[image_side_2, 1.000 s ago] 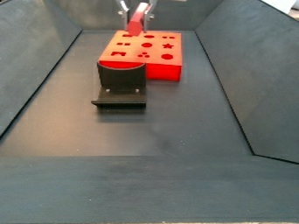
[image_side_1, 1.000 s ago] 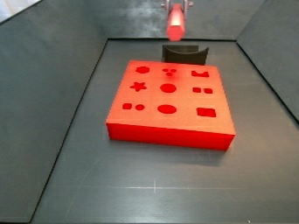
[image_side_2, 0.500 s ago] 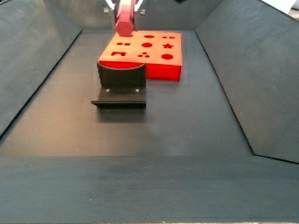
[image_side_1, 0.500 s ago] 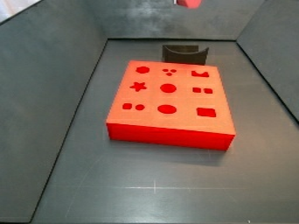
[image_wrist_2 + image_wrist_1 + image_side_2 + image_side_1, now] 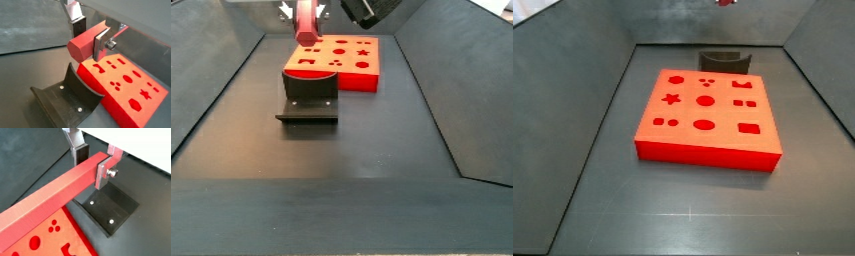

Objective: Pick up the hexagon object. Move up. Place the hexagon object on the fixture. Regrasp the hexagon object. Move to above the board. Insert the hexagon object.
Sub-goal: Place the hexagon object on the fixture.

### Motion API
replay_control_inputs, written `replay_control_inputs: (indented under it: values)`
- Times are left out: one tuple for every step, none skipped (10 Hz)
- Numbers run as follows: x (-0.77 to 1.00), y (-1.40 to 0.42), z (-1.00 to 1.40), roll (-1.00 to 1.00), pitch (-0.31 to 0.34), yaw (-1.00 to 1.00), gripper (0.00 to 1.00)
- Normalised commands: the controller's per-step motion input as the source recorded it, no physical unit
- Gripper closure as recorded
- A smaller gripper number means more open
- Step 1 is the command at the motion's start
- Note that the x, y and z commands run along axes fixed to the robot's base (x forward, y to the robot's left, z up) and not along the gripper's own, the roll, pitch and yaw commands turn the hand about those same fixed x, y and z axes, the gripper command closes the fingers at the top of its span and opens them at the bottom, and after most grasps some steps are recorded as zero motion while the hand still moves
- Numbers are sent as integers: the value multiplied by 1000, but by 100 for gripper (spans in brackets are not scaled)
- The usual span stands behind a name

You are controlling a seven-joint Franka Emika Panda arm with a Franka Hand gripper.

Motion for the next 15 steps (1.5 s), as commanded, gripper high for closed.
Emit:
replay_control_inputs:
  values:
    - [71, 40, 0, -209, 111, -123, 100]
    - [102, 64, -1000, -1000, 21, -144, 100]
    - [107, 69, -1000, -1000, 11, -143, 100]
    - [113, 75, -1000, -1000, 23, -140, 100]
    - [128, 77, -1000, -1000, 46, -138, 100]
    - [137, 85, -1000, -1000, 58, -140, 100]
    - [146, 90, -1000, -1000, 61, -149, 100]
    - [153, 96, -1000, -961, 60, -157, 100]
    - [166, 104, -1000, -751, 48, -143, 100]
    - [175, 110, -1000, -592, 44, -133, 100]
    - [184, 117, -1000, -439, 40, -123, 100]
    - [195, 118, -1000, -261, 41, -113, 100]
    - [185, 105, -931, -196, 36, -108, 100]
    - [150, 93, -745, -182, 25, -105, 100]
    - [122, 84, -575, -175, 20, -103, 100]
